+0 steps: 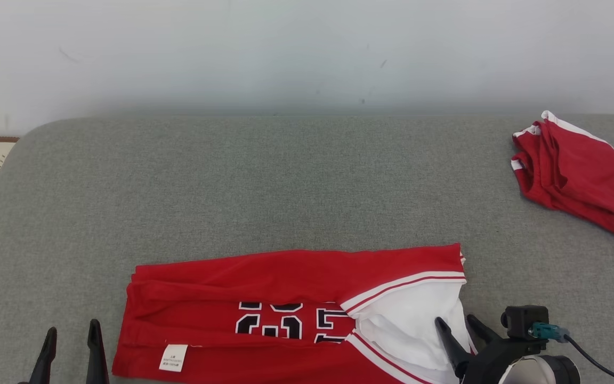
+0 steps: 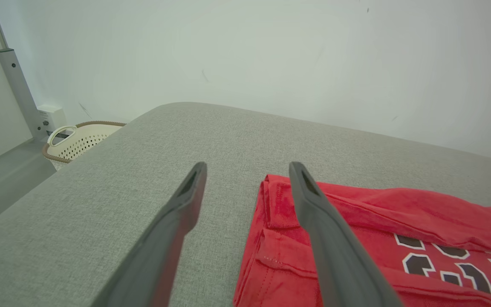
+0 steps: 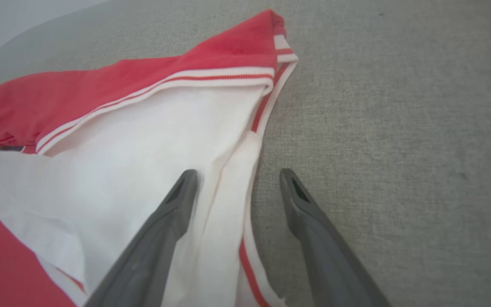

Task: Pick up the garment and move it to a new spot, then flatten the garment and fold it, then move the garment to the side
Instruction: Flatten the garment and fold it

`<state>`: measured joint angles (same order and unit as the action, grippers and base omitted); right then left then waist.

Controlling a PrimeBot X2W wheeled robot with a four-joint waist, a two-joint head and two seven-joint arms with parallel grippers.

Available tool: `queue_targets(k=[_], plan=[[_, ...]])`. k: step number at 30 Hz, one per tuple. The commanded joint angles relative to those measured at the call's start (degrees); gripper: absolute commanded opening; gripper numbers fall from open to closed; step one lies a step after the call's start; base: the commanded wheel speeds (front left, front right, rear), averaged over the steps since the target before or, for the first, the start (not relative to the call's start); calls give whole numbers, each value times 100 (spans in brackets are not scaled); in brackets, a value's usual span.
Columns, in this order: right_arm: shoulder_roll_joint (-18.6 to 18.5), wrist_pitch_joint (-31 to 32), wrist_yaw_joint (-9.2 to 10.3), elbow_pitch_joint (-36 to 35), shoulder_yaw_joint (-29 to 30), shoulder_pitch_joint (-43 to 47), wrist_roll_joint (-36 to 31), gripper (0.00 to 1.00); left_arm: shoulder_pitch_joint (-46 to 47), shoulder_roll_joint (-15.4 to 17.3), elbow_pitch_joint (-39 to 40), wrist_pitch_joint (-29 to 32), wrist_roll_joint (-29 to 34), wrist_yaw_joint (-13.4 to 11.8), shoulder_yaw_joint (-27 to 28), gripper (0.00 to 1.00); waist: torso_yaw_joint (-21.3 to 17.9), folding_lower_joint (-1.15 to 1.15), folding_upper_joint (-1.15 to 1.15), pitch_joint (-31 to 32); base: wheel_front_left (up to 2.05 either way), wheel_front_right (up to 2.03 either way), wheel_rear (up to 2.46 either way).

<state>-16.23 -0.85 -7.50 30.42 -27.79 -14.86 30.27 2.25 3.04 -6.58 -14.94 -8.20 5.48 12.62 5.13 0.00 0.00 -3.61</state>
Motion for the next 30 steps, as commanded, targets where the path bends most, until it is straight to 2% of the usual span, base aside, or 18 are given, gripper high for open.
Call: queue_targets(k=[1,3,4,5,7,19,30], plan=[[23,45,2,45,-12,-38,-45,100,-79,-5,-8,-18,-31,6,2,100,27,0,0,-15,0,0,0],[96,122,2,126,-8,-61,-28,100,-54,-6,-30,-18,-44,15,6,100,47,0,0,-31,0,0,0],[115,168,2,167,-24,-63,-17,91,-41,-7,-42,-18,-55,19,7,100,56,0,0,-37,0,0,0],[141,174,2,182,-36,-81,3,47,-29,-7,-55,-18,-64,23,10,100,61,0,0,-45,0,0,0],[173,153,2,210,-54,-128,61,0,-16,-8,-67,-18,-76,28,9,100,67,0,0,-61,0,0,0],[-47,-132,4,409,61,-328,101,0,21,-11,-103,-18,-150,-5,34,100,32,0,0,-126,0,0,0],[-601,-262,4,395,480,-326,26,0,-32,-11,-93,-18,-163,-46,36,100,-162,0,0,-66,0,0,0]])
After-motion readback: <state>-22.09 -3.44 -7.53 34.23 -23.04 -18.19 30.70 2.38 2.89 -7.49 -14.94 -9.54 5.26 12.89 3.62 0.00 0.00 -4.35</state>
